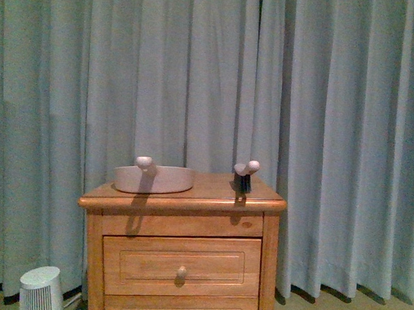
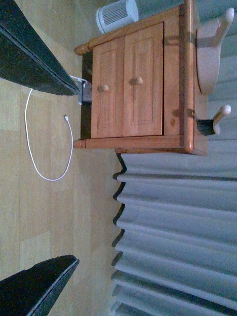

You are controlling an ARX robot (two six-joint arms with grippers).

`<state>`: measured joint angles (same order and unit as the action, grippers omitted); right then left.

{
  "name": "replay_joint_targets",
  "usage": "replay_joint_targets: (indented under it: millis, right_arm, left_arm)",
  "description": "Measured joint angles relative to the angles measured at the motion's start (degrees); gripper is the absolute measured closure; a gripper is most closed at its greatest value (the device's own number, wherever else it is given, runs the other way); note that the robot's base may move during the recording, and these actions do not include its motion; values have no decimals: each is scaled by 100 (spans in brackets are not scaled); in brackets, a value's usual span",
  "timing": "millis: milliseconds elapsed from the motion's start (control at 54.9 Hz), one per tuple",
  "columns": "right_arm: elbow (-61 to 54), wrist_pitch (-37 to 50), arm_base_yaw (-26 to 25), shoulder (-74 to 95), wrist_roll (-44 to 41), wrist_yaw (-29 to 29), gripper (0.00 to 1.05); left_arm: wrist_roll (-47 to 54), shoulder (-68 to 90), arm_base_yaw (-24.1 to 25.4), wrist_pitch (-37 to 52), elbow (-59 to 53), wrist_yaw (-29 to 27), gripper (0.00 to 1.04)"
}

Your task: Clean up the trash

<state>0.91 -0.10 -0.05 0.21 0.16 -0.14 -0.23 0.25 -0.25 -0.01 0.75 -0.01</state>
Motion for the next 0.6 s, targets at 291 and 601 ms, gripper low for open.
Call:
replay_joint_targets:
  millis: [291, 601]
  right_arm:
    - [0, 0, 0, 0, 0, 0, 7]
    - [0, 0, 0, 0, 0, 0, 7]
  left_arm:
    - [0, 0, 0, 0, 0, 0, 8]
    - [0, 0, 0, 0, 0, 0, 8]
